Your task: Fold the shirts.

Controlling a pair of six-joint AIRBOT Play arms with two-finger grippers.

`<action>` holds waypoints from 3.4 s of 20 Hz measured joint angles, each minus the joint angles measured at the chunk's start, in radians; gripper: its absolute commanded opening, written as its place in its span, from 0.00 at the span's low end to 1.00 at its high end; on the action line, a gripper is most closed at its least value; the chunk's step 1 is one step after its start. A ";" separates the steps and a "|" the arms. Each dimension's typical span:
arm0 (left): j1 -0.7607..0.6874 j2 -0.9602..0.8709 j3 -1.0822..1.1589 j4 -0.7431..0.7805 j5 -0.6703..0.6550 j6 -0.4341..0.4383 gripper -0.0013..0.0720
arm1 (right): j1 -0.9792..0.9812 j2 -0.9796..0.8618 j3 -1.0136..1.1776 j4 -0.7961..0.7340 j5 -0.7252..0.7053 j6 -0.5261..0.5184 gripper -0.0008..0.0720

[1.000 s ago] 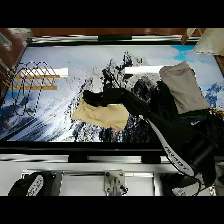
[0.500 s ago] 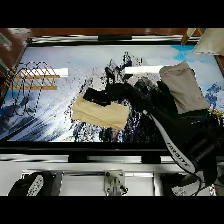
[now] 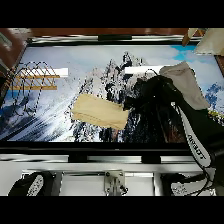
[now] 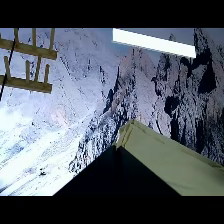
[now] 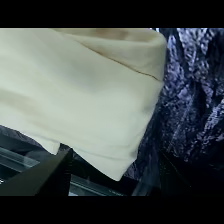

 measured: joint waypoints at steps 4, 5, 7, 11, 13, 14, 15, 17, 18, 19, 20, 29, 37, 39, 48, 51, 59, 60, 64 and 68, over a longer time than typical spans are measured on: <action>0.000 0.000 0.000 0.000 0.024 0.002 0.06 | -0.011 -0.055 -0.046 0.075 0.000 -0.023 0.89; 0.000 0.000 0.000 0.000 0.029 0.002 0.06 | -0.004 -0.066 -0.051 0.098 0.015 -0.031 0.89; 0.000 -0.001 0.000 0.000 0.038 0.002 0.06 | 0.016 -0.089 -0.057 0.137 0.049 -0.042 0.69; 0.000 -0.011 0.000 0.000 0.046 0.002 0.06 | 0.045 -0.118 -0.061 0.192 0.088 -0.052 0.11; 0.000 -0.015 0.000 0.000 0.049 0.002 0.06 | 0.043 -0.122 -0.048 0.208 0.087 -0.067 0.11; 0.000 -0.016 0.000 0.000 0.050 0.002 0.06 | 0.037 -0.118 -0.035 0.217 0.086 -0.077 0.11; 0.000 -0.018 0.000 0.000 0.050 0.002 0.06 | 0.030 -0.111 -0.018 0.224 0.077 -0.090 0.11; 0.000 -0.019 0.000 0.000 0.050 0.002 0.06 | 0.011 -0.084 0.029 0.234 0.059 -0.108 0.11; 0.000 -0.019 0.000 0.000 0.050 0.002 0.06 | -0.003 -0.068 0.059 0.236 0.048 -0.113 0.11; 0.000 -0.019 0.000 0.000 0.050 0.002 0.06 | -0.017 -0.052 0.093 0.238 0.043 -0.116 0.11; 0.000 -0.019 0.000 0.000 0.050 0.001 0.06 | -0.033 -0.037 0.135 0.239 0.041 -0.115 0.11; 0.000 -0.019 -0.004 -0.012 0.050 0.001 0.06 | -0.242 0.006 0.549 0.246 0.186 -0.010 0.11; -0.029 -0.019 -0.061 -0.105 0.045 0.001 0.06 | -0.395 -0.025 0.620 0.262 0.569 0.021 0.11; -0.051 -0.019 -0.077 -0.110 0.044 0.001 0.06 | -0.407 -0.045 0.623 0.266 0.684 0.020 0.11; -0.159 -0.021 -0.155 -0.120 0.055 0.001 0.06 | -0.422 -0.141 0.626 0.261 1.114 0.016 0.11; -0.172 -0.022 -0.164 -0.121 0.060 0.001 0.06 | -0.423 -0.166 0.626 0.237 1.120 0.014 0.11; -0.180 -0.022 -0.168 -0.121 0.061 0.001 0.06 | -0.508 -0.065 0.627 0.029 0.688 0.012 0.11; -0.180 -0.022 -0.168 -0.121 0.061 0.001 0.06 | -0.527 -0.039 0.627 -0.019 0.604 0.017 0.11; -0.180 -0.022 -0.168 -0.121 0.061 0.001 0.06 | -0.581 0.044 0.627 -0.209 0.278 0.088 0.11; -0.180 -0.022 -0.168 -0.121 0.060 0.010 0.06 | -0.598 0.068 0.598 -0.333 -0.011 0.168 0.11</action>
